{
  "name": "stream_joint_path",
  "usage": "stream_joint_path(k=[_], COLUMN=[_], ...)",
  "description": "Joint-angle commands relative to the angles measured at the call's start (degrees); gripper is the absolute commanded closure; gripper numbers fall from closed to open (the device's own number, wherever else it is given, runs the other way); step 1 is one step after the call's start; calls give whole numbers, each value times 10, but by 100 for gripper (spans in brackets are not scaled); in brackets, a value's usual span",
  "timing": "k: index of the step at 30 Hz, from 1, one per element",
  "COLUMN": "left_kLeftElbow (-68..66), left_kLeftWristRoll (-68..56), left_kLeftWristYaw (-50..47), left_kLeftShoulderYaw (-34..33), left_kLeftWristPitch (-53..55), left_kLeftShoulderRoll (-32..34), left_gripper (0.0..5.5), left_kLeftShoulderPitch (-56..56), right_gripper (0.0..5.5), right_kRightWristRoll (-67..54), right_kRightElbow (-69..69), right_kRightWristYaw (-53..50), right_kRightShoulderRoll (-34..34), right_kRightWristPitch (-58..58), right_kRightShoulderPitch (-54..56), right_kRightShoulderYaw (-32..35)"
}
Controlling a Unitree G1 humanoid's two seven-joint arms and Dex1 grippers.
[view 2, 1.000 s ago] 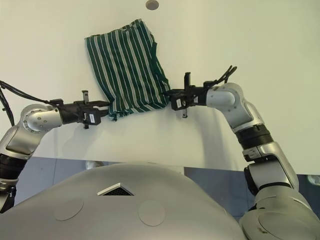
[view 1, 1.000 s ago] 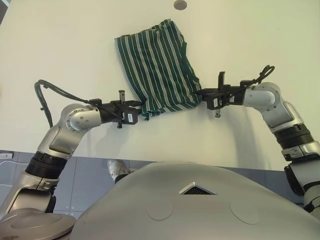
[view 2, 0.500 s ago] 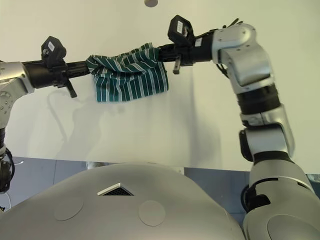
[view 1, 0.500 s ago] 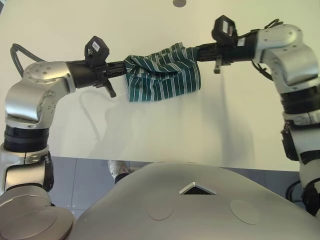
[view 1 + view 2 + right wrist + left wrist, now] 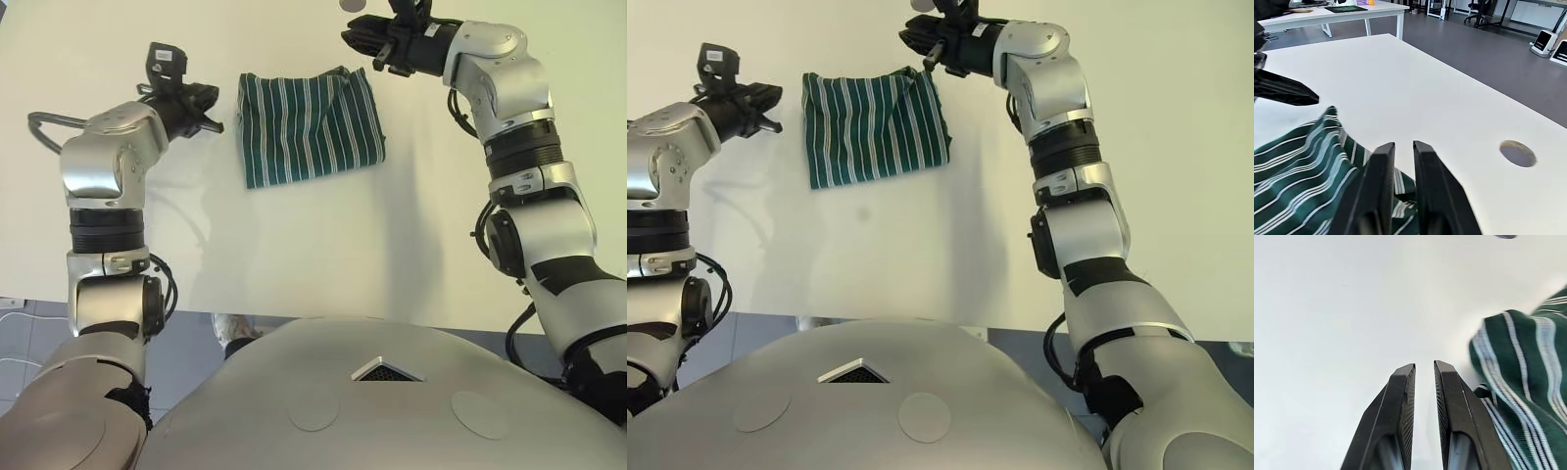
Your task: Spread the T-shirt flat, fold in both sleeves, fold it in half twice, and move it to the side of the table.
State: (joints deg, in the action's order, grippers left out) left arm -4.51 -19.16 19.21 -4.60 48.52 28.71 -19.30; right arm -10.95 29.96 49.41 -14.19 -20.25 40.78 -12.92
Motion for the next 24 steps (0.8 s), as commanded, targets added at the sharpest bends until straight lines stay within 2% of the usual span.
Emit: stream_joint_path(k=[1,5,8,10,14,16,17,20,23,24], left_kLeftElbow=[-3,17,49,79,130,142,154,168,144,142], left_kLeftWristRoll=[8,4,5,6,5,10,12,24,29,28], left_kLeftWristYaw=[-11,-11,-19,-28,-61,-81,-97,-151,-214,-222], left_kLeftShoulderYaw=[-30,-43,-46,-50,-80,-96,-102,-107,-122,-122], left_kLeftWristPitch=[-26,-32,-24,-19,-27,-44,-53,-92,-121,-132], left_kLeftShoulderRoll=[-6,-17,-28,-37,-68,-84,-102,-163,-220,-230], left_gripper=[478,478,478,478,478,478,478,478,478,478], left_kLeftShoulderPitch=[-6,4,28,50,111,135,149,185,172,162], right_gripper=[546,546,546,546,546,546,546,546,546,546], right_kRightWristRoll=[-1,19,44,26,-74,-82,-78,-76,-60,-40], right_kRightElbow=[-59,-16,76,129,152,97,62,-55,-131,-172], right_kRightWristYaw=[34,-10,-104,-197,-432,-516,-542,-596,-599,-588], right_kRightShoulderRoll=[16,37,33,0,-87,-101,-100,-70,-76,-84], right_kRightWristPitch=[-65,-114,-118,-107,-103,-119,-136,-174,-144,-116], right_kRightShoulderPitch=[-73,-113,-133,-166,-301,-380,-406,-412,-325,-287], right_kRightShoulderYaw=[-52,-59,-28,56,343,429,451,468,415,379])
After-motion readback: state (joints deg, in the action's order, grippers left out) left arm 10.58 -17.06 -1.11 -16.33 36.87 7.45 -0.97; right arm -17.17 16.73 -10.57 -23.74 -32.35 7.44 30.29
